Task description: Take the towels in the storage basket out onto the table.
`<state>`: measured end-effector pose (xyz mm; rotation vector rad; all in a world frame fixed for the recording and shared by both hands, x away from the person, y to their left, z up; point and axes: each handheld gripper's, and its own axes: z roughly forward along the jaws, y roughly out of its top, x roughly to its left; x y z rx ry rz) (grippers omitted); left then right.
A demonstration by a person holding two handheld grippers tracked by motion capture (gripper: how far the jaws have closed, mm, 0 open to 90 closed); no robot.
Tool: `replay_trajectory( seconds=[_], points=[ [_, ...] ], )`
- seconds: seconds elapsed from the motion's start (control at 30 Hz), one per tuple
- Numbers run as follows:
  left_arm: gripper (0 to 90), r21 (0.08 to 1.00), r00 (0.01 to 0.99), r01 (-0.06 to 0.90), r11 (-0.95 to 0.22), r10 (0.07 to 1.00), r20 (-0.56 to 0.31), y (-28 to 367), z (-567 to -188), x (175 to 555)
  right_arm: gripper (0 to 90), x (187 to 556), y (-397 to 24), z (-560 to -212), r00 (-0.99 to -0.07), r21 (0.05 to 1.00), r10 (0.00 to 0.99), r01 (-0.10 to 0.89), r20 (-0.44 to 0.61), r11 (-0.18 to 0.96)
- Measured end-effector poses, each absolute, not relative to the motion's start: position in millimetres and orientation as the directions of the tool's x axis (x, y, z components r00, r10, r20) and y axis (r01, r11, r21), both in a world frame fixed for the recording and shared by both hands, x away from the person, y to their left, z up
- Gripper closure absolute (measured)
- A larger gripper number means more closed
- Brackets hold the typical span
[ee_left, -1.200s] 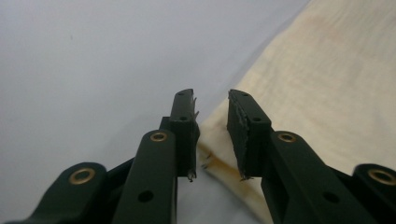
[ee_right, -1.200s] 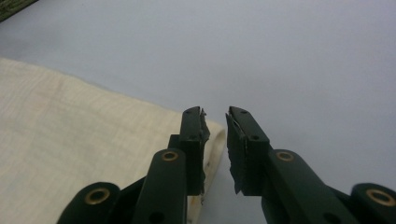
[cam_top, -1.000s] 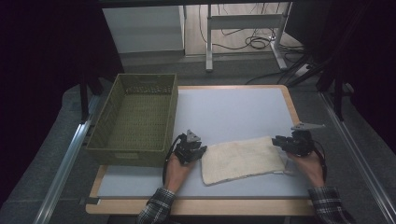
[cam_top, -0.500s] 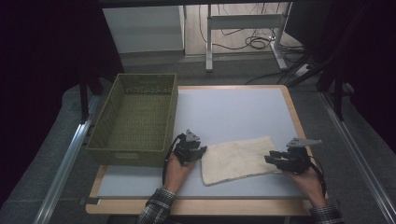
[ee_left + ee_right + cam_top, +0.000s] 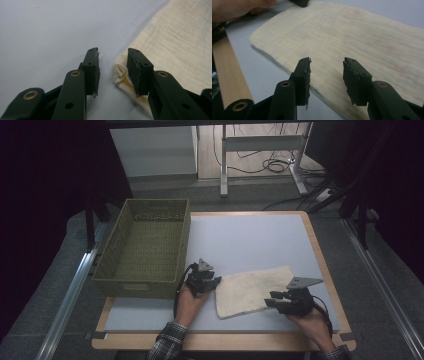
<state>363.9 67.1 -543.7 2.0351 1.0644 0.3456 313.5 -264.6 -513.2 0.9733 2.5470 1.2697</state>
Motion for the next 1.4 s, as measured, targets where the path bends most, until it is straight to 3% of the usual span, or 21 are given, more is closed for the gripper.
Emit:
replay_trajectory(
  seconds=[0.77, 1.07, 1.3, 1.4],
  points=[
    [62.4, 0.752, 0.615, 0.567, -0.337, 0.780, -0.115, 68.9, -543.6, 364.7, 59.4, 294.4, -143.0, -522.9, -0.907, 0.738, 0.383, 0.380, 0.177, 0.558],
    [67.5, 0.753, 0.597, 0.578, -0.316, 0.792, -0.126, 69.8, -543.8, 365.1, 55.9, 290.4, -112.1, -532.4, -0.911, 0.717, 0.402, 0.340, 0.091, 0.609],
    [68.1, 0.756, 0.603, 0.563, -0.335, 0.792, -0.098, 67.3, -543.6, 363.5, 75.7, 281.3, -106.4, -532.1, -0.909, 0.701, 0.414, 0.262, -0.052, 0.664],
    [81.4, 0.758, 0.642, 0.529, -0.382, 0.764, -0.062, 63.8, -542.9, 360.7, 83.1, 280.8, -106.7, -531.2, -0.909, 0.694, 0.410, 0.251, -0.070, 0.675]
  ],
)
